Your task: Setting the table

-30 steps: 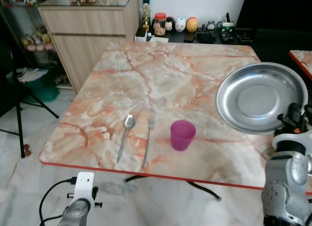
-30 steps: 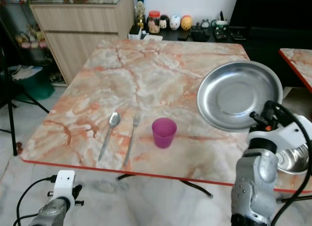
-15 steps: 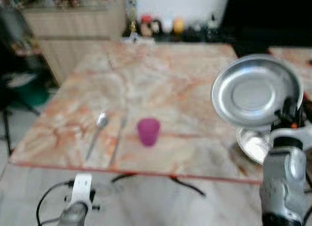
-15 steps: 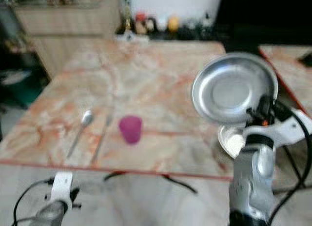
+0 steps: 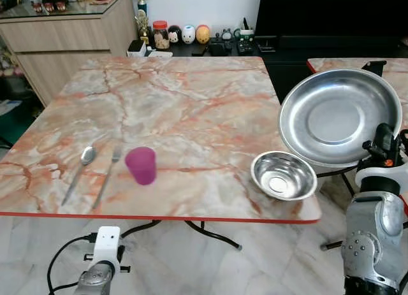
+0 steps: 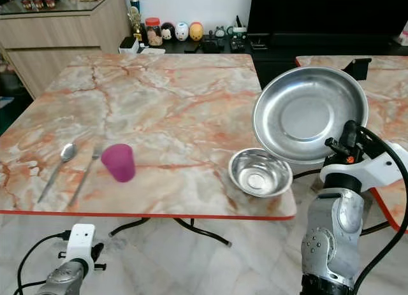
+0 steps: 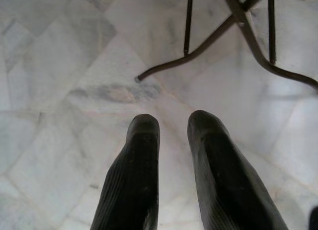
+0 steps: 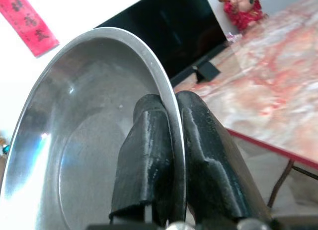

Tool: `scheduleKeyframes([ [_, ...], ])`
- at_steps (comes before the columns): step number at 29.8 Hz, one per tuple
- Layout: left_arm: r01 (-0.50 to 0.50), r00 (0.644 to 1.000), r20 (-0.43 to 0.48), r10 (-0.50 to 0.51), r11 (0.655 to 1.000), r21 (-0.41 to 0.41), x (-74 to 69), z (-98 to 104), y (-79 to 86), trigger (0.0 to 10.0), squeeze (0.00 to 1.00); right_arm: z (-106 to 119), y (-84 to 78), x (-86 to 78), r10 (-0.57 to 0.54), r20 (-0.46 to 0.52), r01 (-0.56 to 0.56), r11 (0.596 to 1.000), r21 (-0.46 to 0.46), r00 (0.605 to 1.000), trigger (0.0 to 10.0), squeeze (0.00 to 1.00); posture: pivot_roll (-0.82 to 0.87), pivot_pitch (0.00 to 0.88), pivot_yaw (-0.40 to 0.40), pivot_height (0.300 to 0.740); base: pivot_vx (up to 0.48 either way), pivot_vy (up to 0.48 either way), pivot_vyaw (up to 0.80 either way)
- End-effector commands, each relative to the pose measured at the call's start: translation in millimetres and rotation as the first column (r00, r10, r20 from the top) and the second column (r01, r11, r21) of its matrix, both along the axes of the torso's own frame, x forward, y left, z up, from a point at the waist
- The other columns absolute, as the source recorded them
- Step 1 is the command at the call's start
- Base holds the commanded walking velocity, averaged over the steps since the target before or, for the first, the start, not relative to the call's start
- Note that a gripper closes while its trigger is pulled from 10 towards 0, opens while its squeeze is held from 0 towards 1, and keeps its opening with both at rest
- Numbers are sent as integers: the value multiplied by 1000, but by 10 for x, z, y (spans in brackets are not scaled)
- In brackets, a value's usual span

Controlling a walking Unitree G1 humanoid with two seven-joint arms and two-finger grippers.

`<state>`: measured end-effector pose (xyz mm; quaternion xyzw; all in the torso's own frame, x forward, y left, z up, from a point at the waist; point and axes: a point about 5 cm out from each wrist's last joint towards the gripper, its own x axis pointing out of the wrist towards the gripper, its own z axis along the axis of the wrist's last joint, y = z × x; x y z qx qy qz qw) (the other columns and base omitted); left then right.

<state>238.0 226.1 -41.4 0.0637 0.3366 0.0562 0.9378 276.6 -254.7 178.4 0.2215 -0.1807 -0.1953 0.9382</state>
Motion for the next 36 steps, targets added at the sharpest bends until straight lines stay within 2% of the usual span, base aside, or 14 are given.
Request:
scheduleKeyframes([
  [1, 6, 1000, -11, -6, 1000, 4, -5, -12, -21, 10000, 0, 82, -29, -10, -16, 35, 17, 1000, -10, 999, 10000, 0, -10, 0, 23, 740, 0, -296, 0],
  [15, 13, 1000, -15, -13, 1000, 5, -6, -15, -25, 10000, 0, 35, -18, -11, -14, -6, 14, 999, -36, 1000, 10000, 0, -20, 0, 30, 740, 0, -295, 57],
  [36, 20, 1000, -16, -19, 1000, 6, -13, -21, -32, 10000, 0, 14, -16, -10, -15, -7, 14, 1000, -19, 1000, 10000, 0, -15, 0, 27, 740, 0, -290, 146],
])
